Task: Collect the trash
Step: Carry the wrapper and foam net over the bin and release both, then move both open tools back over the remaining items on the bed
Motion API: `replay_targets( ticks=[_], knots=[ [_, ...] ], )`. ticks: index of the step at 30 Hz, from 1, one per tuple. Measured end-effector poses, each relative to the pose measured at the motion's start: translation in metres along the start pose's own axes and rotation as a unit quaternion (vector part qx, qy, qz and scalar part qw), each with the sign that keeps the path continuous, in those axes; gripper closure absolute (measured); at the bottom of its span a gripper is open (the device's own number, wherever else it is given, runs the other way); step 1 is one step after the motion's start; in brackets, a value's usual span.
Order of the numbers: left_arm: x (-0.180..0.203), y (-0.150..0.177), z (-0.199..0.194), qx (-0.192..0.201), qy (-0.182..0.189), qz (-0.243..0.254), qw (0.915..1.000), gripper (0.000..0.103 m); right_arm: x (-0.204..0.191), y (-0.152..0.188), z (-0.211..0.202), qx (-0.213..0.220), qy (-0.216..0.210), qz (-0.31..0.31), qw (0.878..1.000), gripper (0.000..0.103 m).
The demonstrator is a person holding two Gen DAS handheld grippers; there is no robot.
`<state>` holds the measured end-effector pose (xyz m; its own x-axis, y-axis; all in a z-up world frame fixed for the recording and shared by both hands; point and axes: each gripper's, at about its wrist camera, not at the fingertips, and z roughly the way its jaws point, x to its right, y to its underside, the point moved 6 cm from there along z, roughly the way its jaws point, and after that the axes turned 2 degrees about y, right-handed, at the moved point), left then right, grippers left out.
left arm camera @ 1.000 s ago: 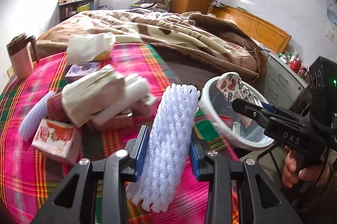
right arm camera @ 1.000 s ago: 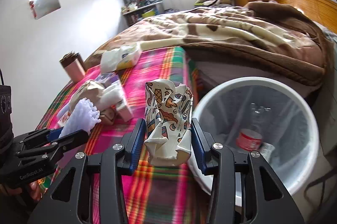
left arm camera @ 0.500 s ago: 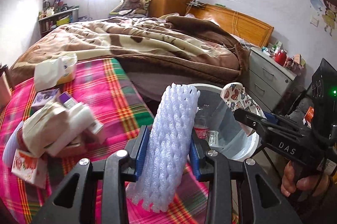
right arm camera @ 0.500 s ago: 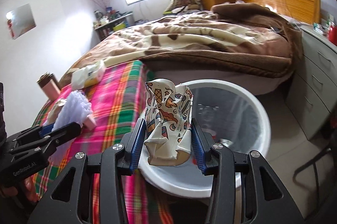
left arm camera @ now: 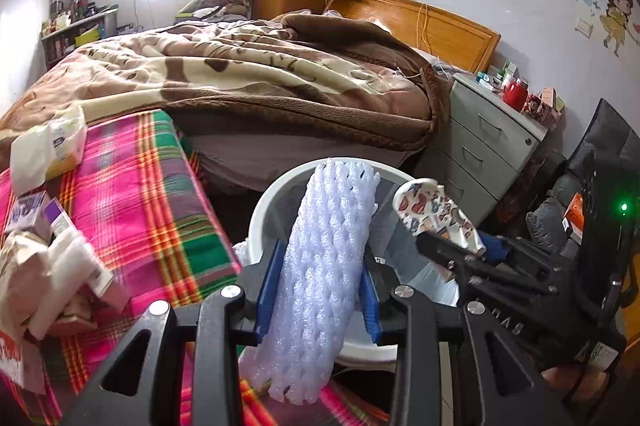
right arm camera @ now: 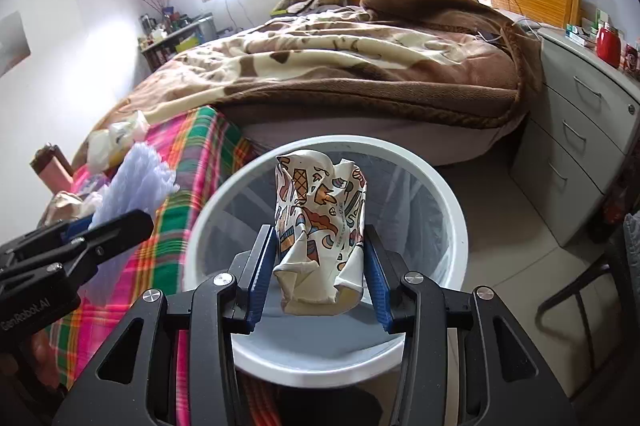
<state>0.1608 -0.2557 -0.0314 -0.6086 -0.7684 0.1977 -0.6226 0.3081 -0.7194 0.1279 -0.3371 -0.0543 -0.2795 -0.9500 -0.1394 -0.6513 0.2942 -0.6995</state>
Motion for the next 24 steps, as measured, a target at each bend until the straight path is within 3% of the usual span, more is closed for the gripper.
replay_targets(
  ticks=[5, 8, 10, 12, 15, 24],
  knots=[
    [0.002, 0.001, 0.01, -0.012, 0.004, -0.002, 0.9999, 0.061, 0.009, 0.003, 0.006, -0.01, 0.022, -0.001, 1.0, 0.058],
    [0.005, 0.0, 0.012, -0.009, 0.011, -0.001, 0.9999, 0.051, 0.015, 0.004, 0.007, -0.014, 0.029, 0.004, 0.999, 0.058],
    [0.004, 0.0, 0.013, -0.01, 0.014, -0.004, 0.9998, 0.037, 0.018, 0.006, 0.008, -0.018, 0.034, 0.005, 0.999, 0.058],
    [0.004, 0.0, 0.014, -0.009, 0.011, -0.003, 0.9999, 0.032, 0.018, 0.006, 0.009, -0.023, 0.037, 0.005, 0.999, 0.057],
    [0.002, 0.001, 0.013, -0.01, 0.013, -0.008, 0.9998, 0.031, 0.017, 0.008, 0.008, -0.024, 0.037, 0.007, 0.999, 0.04],
    [-0.003, 0.005, -0.002, -0.003, 0.003, -0.01, 0.9999, 0.029, 0.012, 0.004, 0.0, -0.01, 0.03, 0.002, 1.0, 0.039]
  ],
)
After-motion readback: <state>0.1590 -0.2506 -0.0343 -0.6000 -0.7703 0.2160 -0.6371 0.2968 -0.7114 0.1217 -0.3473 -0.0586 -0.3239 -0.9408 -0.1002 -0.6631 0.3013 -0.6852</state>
